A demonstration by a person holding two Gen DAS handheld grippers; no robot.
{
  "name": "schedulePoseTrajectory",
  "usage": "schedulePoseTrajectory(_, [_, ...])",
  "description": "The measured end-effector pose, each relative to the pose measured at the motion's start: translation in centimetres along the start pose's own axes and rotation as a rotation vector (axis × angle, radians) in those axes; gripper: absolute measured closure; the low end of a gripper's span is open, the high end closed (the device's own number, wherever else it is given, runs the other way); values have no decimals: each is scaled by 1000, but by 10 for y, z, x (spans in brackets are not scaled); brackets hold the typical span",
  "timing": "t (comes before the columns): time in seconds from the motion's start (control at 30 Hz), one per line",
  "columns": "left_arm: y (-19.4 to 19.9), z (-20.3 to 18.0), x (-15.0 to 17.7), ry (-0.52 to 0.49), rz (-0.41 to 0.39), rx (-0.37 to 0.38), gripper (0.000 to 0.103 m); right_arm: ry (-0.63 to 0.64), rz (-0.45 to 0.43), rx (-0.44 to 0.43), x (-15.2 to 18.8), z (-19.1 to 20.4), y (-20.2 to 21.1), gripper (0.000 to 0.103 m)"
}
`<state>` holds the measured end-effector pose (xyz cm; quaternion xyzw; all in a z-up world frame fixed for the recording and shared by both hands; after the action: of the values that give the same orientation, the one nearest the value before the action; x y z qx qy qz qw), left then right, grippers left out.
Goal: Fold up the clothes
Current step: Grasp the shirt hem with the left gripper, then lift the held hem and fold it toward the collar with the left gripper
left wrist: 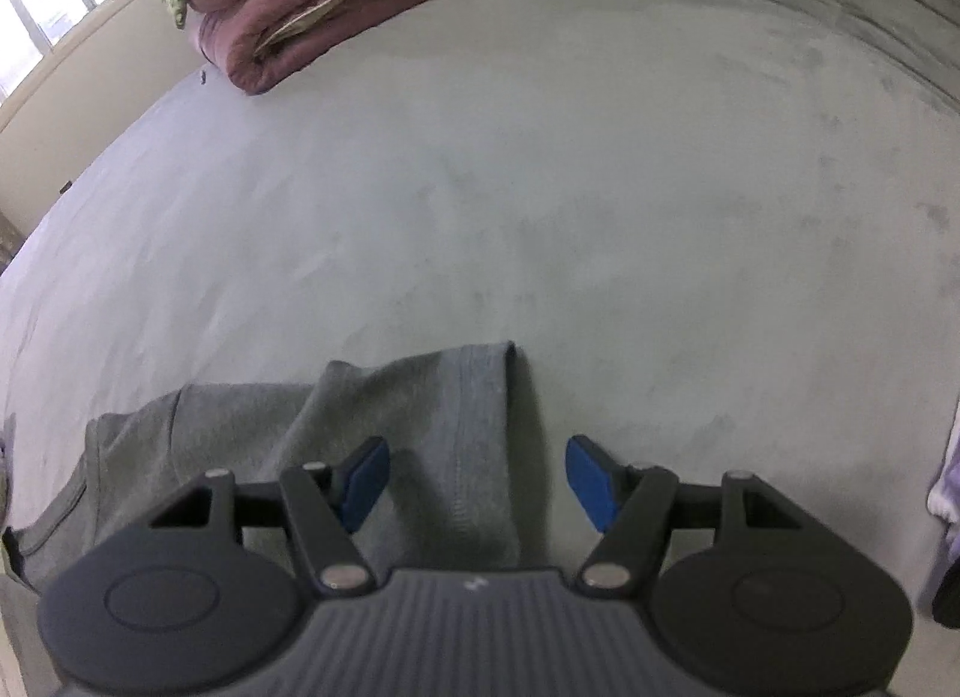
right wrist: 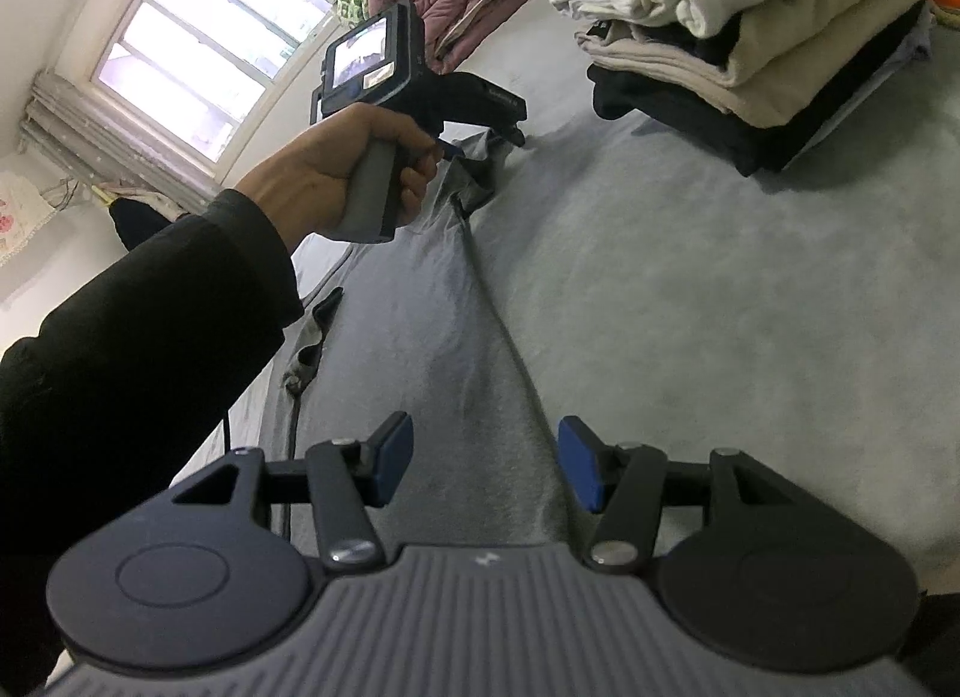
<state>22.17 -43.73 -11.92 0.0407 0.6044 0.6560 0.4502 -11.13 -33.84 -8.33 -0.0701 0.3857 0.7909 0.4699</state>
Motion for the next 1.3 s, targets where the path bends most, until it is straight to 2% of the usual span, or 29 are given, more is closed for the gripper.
schedulePoseTrajectory(0.1, [0,1,-3,-2,13,-31,42,4,0,2,1,1,0,45])
schedulePoseTrajectory(0.2, [1,3,-1,-16,13,-56,59,6,-2,7,2,2,1,45])
schedulePoseTrajectory(0.3, [2,2,1,-28,7,-62,81,12,-2,16,3,2,0,45])
schedulePoseTrajectory(0.33, [3,2,2,-30,5,-63,96,18,-3,23,3,2,-1,45])
schedulePoseTrajectory(0.37, [2,3,2,-31,5,-67,99,25,-4,30,4,2,-2,45])
schedulePoseTrajectory(0.47, [5,8,0,-11,-13,-46,99,57,-11,65,6,2,-4,45])
schedulePoseTrajectory(0.6, [19,26,0,114,-55,35,99,113,-6,122,18,-2,-4,45])
schedulePoseTrajectory(0.83, [41,70,5,379,-140,163,99,107,28,96,45,-3,-6,45])
schedulePoseTrajectory(1.03, [45,92,9,491,-178,207,99,127,28,120,51,-1,-6,45])
schedulePoseTrajectory(1.1, [44,97,8,520,-184,215,99,109,40,113,55,-1,-6,52])
schedulePoseTrajectory(1.17, [44,103,10,541,-188,220,99,43,61,99,58,-7,-8,66])
schedulePoseTrajectory(1.2, [43,105,11,548,-190,224,99,15,60,103,58,-11,-8,70])
schedulePoseTrajectory(1.23, [43,108,11,555,-192,228,99,-13,58,107,57,-14,-7,79])
schedulePoseTrajectory(1.3, [41,115,13,578,-193,241,99,-68,54,114,56,-20,-6,83])
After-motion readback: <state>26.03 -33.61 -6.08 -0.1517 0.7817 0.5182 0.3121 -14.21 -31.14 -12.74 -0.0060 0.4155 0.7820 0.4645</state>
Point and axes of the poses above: each gripper's, at about its wrist camera, not at the fingertips, and y roughly against the way its jaws point, z to its left, x to its underside, the point moved 8 cm from there along -y, roughly the way its jaws point, and after that the axes turned 1 degree about z, right-handed, at the moved point
